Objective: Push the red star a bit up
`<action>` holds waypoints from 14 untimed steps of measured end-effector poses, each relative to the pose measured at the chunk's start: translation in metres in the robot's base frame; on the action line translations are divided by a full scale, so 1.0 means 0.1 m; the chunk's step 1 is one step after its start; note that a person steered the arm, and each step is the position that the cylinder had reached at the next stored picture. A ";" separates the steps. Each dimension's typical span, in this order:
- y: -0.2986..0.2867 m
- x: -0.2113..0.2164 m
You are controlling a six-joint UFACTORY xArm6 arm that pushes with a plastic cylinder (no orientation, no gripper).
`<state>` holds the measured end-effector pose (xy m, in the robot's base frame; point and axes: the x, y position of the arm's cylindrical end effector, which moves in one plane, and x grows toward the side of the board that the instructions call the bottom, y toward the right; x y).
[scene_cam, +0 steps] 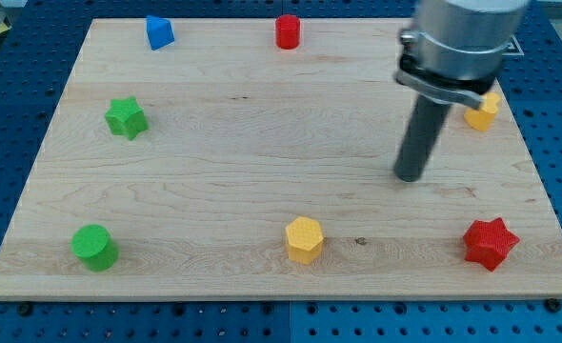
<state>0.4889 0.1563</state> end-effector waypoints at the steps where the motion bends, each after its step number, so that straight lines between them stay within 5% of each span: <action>1: 0.11 0.00; 2: 1.42 -0.01; 3: 1.75 0.04; 4: 1.81 0.53; 5: 1.78 1.09; 7: 1.16 1.29; 10: 0.43 1.26; 14: 0.45 0.96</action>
<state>0.5849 0.2015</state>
